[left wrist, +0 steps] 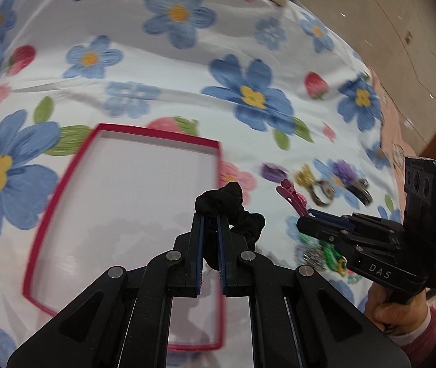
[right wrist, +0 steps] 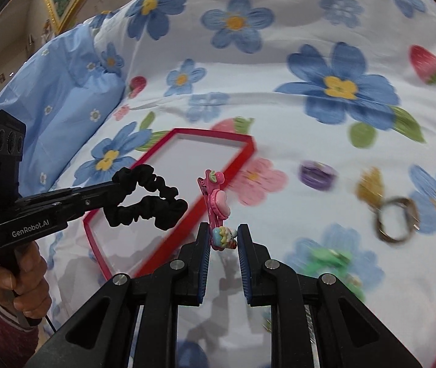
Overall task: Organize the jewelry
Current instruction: 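Carry the scrunchie and pink clip with both tools over the red tray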
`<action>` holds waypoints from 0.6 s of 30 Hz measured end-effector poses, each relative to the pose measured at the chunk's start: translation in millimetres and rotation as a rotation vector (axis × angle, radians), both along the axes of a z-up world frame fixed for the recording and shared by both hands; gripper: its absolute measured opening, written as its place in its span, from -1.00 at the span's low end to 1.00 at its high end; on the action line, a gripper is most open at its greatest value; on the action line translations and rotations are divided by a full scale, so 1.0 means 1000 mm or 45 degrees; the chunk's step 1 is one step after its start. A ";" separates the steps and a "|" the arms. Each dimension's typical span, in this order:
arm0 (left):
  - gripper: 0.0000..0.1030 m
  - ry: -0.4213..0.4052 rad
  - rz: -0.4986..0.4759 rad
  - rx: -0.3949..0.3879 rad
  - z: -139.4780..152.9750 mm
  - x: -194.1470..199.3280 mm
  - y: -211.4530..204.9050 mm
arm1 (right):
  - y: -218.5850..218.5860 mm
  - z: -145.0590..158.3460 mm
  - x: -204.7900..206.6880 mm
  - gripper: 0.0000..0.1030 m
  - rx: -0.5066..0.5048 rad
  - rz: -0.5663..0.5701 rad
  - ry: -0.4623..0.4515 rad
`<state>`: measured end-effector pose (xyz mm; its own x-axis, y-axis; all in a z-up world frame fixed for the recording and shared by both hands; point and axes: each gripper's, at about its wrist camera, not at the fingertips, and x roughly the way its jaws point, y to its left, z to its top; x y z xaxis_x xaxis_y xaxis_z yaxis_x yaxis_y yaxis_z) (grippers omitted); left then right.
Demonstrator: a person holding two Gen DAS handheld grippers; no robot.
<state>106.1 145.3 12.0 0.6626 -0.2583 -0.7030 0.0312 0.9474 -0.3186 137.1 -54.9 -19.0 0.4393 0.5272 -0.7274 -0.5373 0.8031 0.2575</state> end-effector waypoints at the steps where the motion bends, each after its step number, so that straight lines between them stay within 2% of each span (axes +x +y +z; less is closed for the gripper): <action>1: -0.87 0.002 0.017 -0.008 -0.001 0.002 0.008 | 0.009 -0.001 0.004 -0.66 0.005 0.014 0.003; 9: -0.87 0.033 0.122 -0.060 -0.015 0.028 0.054 | 0.063 -0.009 0.037 -0.66 0.004 0.081 0.029; 18: -0.87 0.109 0.220 -0.097 -0.045 0.078 0.091 | 0.112 -0.035 0.087 -0.66 -0.120 0.109 0.047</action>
<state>184.0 236.3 -33.4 0.6402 -0.2006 -0.7416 -0.1602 0.9092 -0.3843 224.2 57.3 -53.7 0.3677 0.4902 -0.7903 -0.5964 0.7763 0.2041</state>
